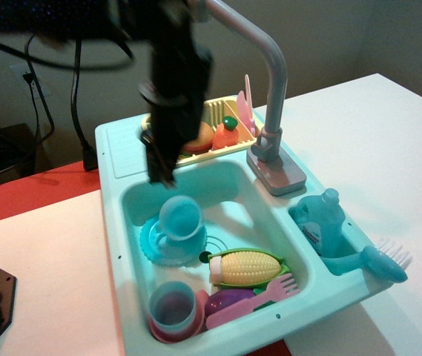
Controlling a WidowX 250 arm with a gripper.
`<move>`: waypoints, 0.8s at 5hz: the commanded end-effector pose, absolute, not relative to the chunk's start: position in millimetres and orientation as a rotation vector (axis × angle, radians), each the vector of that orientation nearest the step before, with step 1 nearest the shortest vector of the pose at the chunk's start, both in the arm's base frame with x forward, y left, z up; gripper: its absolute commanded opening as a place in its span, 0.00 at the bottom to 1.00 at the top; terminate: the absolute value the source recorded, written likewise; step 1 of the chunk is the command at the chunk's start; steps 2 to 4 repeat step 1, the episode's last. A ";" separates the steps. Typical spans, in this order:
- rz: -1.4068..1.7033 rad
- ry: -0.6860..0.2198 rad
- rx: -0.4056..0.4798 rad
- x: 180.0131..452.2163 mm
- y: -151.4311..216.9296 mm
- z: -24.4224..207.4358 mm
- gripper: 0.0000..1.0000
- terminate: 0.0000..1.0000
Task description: Put cup from counter to sink
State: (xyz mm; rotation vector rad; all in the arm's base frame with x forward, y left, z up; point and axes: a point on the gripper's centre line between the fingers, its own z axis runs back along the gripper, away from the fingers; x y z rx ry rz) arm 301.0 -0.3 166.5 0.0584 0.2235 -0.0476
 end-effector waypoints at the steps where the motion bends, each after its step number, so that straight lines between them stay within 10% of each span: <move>1: -0.005 0.122 0.076 268.0 22.3 226.9 1.00 1.00; 4: -0.005 0.122 0.076 268.0 22.3 226.9 1.00 1.00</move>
